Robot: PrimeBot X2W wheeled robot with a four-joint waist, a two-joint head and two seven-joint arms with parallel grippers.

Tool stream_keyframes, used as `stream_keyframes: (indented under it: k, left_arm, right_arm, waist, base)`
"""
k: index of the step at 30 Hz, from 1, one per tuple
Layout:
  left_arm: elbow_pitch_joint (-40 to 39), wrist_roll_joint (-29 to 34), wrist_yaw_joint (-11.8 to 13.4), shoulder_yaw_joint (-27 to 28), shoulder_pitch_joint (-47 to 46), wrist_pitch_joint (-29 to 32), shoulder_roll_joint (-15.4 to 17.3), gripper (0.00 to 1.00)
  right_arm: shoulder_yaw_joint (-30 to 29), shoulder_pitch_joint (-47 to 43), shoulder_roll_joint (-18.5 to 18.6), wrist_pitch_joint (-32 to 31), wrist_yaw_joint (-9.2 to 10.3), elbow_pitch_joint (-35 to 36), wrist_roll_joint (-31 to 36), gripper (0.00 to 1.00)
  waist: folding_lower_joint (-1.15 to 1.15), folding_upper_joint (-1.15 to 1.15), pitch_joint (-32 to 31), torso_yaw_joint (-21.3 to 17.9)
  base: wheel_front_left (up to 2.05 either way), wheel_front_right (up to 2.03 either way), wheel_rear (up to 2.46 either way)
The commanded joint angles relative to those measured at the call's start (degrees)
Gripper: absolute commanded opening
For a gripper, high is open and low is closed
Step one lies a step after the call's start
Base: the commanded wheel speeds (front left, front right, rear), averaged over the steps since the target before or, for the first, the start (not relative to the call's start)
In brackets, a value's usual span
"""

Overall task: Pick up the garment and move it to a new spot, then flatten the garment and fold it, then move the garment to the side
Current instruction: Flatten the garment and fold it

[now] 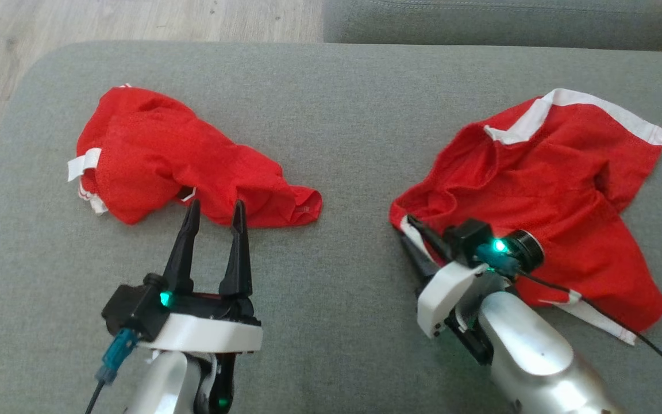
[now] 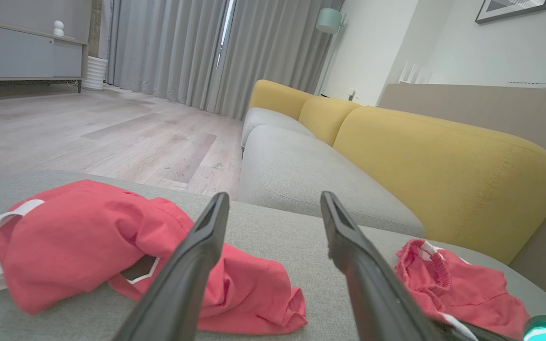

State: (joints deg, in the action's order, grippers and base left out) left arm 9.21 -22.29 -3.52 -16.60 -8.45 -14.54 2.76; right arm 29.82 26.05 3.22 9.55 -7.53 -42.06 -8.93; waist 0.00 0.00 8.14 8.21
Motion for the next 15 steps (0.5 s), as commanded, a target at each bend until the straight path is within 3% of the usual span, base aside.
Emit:
stream_keyframes:
  k: [1,8,15]
  left_arm:
    - [-1.5,-0.2,0.4,1.7,-2.0,-0.5,0.1,1.0]
    - [-2.1,-0.1,0.5,2.9,-1.8,-0.5,0.1,1.0]
    - [-2.9,0.5,0.1,4.2,-1.4,-0.5,0.1,1.0]
  right_arm:
    - [1.6,3.0,-0.3,0.3,0.04,1.2,-0.5,1.0]
    - [1.9,3.4,0.2,1.8,0.04,1.6,-0.6,1.0]
    - [-7.2,-1.6,2.1,3.9,0.04,8.7,0.2,1.0]
  waist:
    - [0.0,0.0,0.0,0.0]
    - [0.0,0.0,-0.4,-2.1]
    - [0.0,0.0,-1.6,-6.1]
  base:
    - [0.0,0.0,0.0]
    - [0.0,0.0,0.0]
    - [0.0,0.0,0.0]
